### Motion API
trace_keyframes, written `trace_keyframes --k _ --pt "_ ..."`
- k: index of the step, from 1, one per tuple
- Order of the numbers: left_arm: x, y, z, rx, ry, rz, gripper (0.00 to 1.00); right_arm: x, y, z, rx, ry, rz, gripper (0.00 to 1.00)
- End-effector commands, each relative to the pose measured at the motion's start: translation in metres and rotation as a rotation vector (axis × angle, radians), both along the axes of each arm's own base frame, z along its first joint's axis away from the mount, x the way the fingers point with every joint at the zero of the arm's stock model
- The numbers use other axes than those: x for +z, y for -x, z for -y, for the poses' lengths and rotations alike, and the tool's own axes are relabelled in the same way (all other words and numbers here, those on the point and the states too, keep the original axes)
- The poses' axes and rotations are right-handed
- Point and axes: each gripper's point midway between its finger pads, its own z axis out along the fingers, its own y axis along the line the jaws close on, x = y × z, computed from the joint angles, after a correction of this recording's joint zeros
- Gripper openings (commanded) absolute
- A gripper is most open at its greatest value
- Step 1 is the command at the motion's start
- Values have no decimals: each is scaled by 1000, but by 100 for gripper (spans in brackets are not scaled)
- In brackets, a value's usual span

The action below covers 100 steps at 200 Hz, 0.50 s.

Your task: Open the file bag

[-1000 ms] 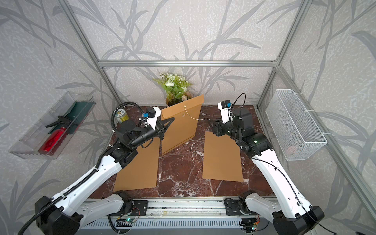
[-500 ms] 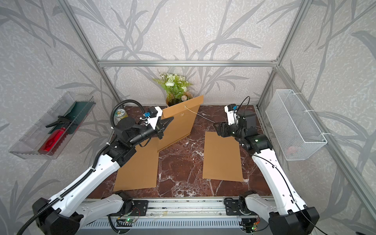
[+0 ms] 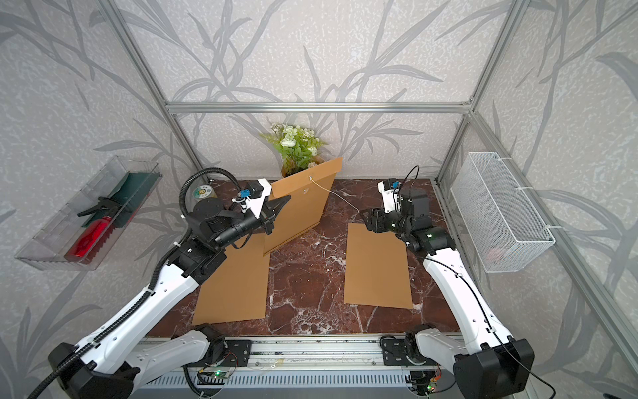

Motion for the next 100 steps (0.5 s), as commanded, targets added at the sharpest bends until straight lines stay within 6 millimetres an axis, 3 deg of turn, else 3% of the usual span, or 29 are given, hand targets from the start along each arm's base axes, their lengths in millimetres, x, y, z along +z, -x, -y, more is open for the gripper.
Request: trace_keyframes --k 1,41,100 --pt "33 9 -11 30 1 98 0 -5 -9 0 5 6 9 67" --pt "38 11 -10 13 16 97 0 -10 -15 -4 16 -14 11 67" --pt "30 14 1 -59 84 40 0 36 -15 -36 185 -170 153 68"
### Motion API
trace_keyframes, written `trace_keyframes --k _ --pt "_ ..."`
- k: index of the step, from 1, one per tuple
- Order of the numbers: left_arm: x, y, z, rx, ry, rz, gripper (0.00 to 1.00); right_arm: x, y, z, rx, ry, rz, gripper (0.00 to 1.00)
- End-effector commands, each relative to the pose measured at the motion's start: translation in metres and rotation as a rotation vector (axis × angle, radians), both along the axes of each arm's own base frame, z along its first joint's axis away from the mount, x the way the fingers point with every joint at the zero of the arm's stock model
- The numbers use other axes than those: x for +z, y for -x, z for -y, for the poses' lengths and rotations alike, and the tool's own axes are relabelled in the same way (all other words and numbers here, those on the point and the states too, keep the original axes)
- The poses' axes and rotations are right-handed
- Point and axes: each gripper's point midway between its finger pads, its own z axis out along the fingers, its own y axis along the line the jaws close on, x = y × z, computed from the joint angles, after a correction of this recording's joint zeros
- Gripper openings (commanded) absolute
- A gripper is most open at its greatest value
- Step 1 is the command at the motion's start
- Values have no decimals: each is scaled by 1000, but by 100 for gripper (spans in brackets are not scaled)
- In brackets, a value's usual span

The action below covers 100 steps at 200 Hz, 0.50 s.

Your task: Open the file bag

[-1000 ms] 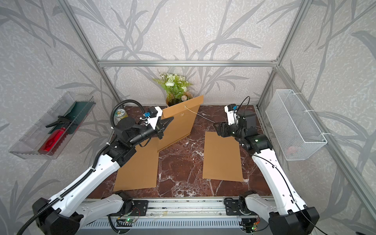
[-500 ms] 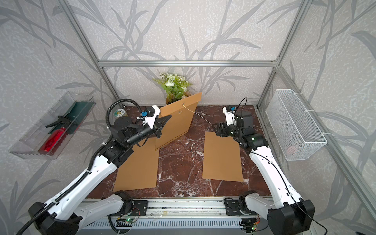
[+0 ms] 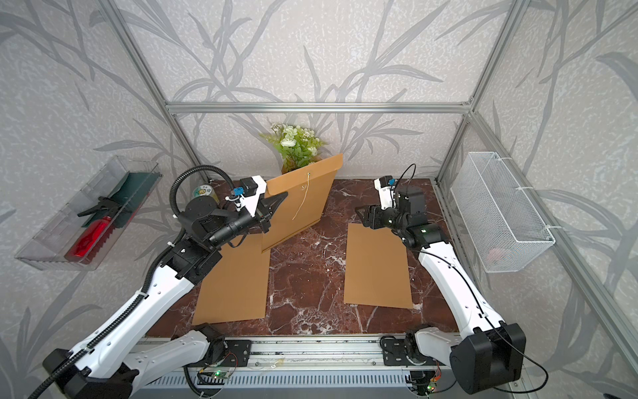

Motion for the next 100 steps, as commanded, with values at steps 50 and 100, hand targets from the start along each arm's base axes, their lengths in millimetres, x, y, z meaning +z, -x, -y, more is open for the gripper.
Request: trace_keyframes --k 50,100 --pt "8 11 8 -98 132 -18 0 59 2 -38 225 -219 176 70" --pt "3 14 12 -139 182 -61 0 65 -8 -43 243 -263 189 71"
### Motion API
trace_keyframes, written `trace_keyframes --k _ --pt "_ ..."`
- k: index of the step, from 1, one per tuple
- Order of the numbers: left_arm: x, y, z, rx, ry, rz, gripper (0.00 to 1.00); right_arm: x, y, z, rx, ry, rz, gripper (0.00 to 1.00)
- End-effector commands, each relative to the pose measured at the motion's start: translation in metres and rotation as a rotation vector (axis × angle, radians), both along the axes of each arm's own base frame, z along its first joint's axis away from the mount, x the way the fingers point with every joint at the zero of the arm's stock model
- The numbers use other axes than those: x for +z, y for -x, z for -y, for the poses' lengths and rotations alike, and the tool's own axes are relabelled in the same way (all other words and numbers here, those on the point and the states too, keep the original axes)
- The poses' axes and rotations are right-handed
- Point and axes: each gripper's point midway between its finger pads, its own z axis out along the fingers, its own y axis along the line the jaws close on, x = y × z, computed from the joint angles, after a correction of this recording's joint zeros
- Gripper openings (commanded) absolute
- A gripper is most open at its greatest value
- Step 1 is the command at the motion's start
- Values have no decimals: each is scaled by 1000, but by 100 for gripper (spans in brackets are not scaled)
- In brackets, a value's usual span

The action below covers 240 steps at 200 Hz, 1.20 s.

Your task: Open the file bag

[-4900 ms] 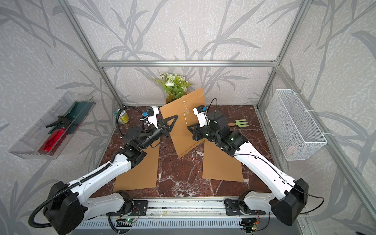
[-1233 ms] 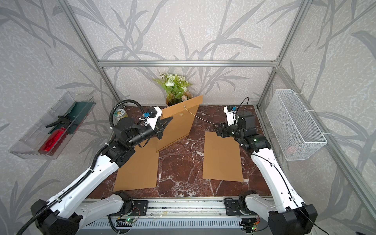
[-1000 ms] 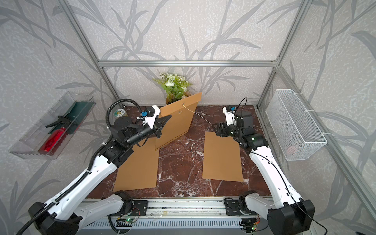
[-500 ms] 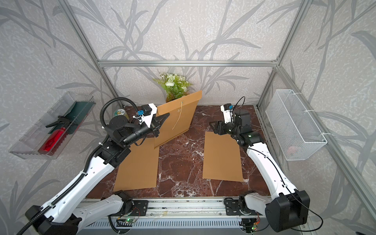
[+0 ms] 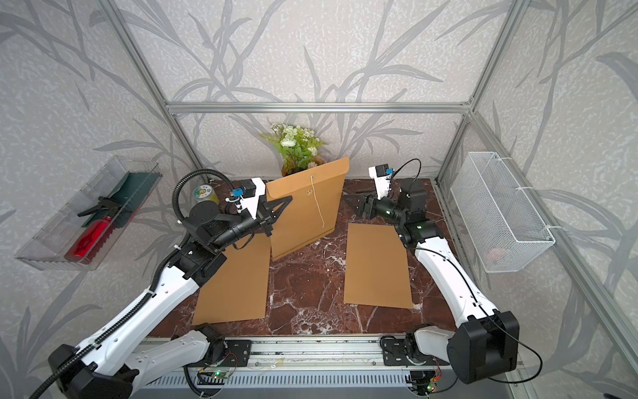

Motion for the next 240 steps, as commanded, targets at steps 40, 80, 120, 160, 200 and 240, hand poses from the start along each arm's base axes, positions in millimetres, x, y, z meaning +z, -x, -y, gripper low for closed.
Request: trace_keyframes --k 40,80,120,160,200,240 --pt "7 9 4 -67 73 -6 0 24 -11 -9 46 -85 60 71" --pt "2 12 7 -85 68 -22 0 34 -18 -12 57 -111 72 71" --pt "-1 13 9 -99 65 -35 0 47 -21 -15 76 -137 95 71" --pt "-9 12 12 -103 50 -53 0 60 -20 -17 95 -147 118 71" --pt "-15 10 14 -101 35 -66 0 75 -12 -17 117 -161 158 71" --pt "-17 11 15 -101 27 -68 0 87 0 -15 126 -169 197 71"
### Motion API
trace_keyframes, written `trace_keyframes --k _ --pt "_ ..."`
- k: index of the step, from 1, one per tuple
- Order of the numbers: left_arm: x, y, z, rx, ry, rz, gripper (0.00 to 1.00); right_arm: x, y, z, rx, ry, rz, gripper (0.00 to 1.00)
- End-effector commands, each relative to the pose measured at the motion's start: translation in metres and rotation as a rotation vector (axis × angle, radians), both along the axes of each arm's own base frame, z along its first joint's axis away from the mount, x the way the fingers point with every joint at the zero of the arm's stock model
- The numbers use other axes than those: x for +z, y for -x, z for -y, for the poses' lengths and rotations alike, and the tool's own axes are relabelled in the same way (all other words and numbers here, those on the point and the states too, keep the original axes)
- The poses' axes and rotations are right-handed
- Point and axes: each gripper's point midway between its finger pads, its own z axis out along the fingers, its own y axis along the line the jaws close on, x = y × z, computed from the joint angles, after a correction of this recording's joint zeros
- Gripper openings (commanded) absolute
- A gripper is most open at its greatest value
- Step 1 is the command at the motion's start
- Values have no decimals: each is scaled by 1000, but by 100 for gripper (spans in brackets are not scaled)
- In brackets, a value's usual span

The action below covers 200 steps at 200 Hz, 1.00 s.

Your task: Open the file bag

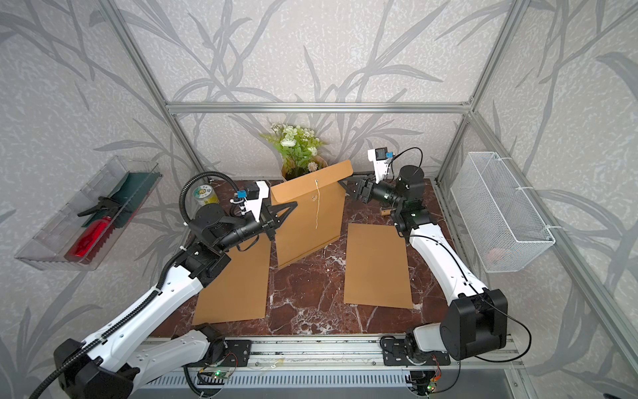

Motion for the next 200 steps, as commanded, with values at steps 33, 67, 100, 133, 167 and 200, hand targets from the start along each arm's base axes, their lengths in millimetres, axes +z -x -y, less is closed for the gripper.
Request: trace_keyframes --k 33,67,100,133,167,200 --pt "-5 5 5 -28 -18 9 0 45 25 3 30 -35 134 72" --pt "-7 7 4 -26 -35 14 0 54 34 2 58 -47 162 72" --pt "-6 10 3 -28 -56 35 0 60 44 -1 102 -64 185 72" --pt "-8 11 3 -32 -67 39 0 64 49 -2 125 -71 191 71" --pt "-10 10 6 -48 -64 33 0 65 54 -3 144 -72 193 70" --pt "-11 9 7 -52 -65 34 0 66 58 -3 155 -72 199 64"
